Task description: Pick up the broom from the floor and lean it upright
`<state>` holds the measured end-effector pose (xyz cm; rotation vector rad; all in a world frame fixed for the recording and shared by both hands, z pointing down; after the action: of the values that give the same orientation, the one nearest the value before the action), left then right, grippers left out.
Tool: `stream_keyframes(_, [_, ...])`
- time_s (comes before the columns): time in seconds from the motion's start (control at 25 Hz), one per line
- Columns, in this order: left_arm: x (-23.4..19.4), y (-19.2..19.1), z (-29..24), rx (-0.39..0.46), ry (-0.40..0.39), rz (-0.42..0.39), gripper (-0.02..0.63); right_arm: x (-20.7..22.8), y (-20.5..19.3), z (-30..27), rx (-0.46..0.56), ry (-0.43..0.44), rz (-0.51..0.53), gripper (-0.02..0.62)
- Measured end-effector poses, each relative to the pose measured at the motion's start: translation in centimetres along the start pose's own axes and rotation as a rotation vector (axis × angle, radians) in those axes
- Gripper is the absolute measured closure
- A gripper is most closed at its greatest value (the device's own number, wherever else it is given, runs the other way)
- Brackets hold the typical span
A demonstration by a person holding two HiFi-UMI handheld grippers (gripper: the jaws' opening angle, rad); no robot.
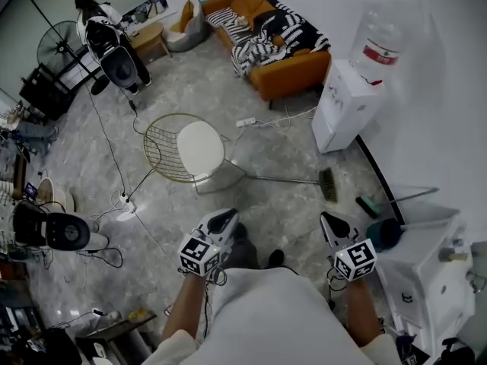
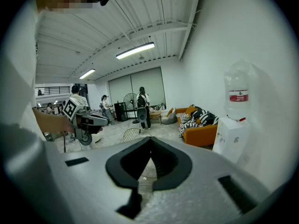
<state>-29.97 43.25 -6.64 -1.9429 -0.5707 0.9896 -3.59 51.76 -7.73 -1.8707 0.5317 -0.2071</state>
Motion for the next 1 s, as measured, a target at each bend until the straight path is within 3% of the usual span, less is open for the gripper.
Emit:
stream_keyframes(0.36, [-6.0,2.1,-3.3,-0.028,-0.049,0.012,0.581,1.6,0.7,-6.2,-0.050,-0.036,-0.037,0.595])
stream_keyframes(1.0, [-22.8,5.8,-11.4,-0.131,-0.161,-0.011,0.581,3.7,2.3,-24.2,-0.181,-0.049,-0.023,0.595])
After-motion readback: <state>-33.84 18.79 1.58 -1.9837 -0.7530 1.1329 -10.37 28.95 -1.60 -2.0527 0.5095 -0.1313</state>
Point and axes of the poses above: the fingertips, and each gripper's own axes: z backward along the fingers, x to its right, y out of its top, the point moved 4 cm from there along z, backward along the fingers, and after that the axes turned 14 degrees about z, right-handed, at the moved point
